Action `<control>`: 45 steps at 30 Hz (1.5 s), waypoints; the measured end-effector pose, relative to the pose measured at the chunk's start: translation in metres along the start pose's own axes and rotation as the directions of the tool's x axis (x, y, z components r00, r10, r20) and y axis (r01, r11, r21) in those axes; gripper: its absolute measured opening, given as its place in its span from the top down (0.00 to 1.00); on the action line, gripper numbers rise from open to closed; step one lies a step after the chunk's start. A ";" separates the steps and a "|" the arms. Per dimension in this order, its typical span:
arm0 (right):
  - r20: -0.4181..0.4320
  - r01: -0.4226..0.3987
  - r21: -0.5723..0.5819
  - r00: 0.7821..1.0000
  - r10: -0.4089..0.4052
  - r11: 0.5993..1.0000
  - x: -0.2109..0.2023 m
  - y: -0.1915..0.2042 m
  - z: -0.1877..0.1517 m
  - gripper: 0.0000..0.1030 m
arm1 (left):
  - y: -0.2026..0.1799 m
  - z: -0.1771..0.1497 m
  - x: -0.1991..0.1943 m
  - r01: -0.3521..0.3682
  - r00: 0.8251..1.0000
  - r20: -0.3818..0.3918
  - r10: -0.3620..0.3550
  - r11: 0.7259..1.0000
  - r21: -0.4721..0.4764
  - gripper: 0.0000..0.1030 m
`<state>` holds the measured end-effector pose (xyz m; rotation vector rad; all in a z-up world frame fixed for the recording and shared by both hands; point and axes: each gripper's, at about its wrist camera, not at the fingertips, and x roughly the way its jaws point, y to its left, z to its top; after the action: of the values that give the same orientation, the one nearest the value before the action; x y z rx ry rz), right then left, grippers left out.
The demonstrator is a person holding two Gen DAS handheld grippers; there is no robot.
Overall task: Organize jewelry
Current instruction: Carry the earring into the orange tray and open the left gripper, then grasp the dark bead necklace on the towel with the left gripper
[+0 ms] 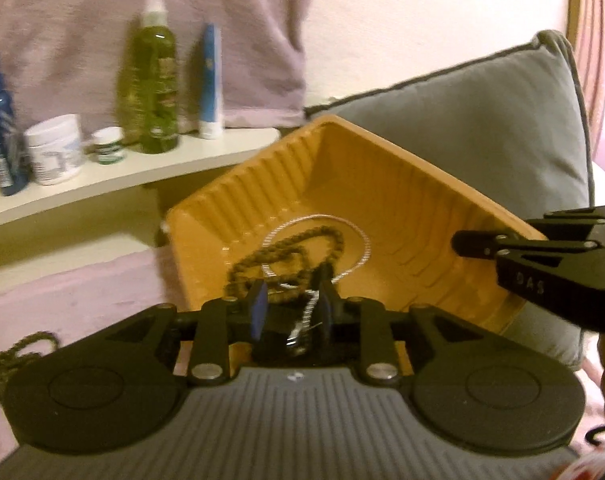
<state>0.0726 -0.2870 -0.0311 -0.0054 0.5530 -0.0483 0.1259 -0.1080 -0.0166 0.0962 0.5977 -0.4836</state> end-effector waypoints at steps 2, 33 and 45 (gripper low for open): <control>0.000 0.001 0.000 1.000 -0.001 1.000 0.001 0.000 0.000 0.96 | 0.009 -0.003 -0.008 -0.032 0.999 0.001 0.032 0.999 -0.020 0.76; -0.005 0.018 -0.022 1.000 -0.018 1.000 0.002 0.003 -0.001 0.96 | 0.167 -0.067 -0.059 -0.431 0.899 -0.164 0.405 0.885 -0.175 0.68; -0.018 0.025 -0.028 1.000 -0.026 0.999 0.006 0.002 -0.002 0.96 | 0.174 -0.070 -0.028 -0.484 0.875 -0.207 0.437 0.796 -0.364 0.60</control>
<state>0.0768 -0.2857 -0.0361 -0.0393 0.5717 -0.0655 0.1503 0.0729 -0.0676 -0.1289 0.7487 0.1336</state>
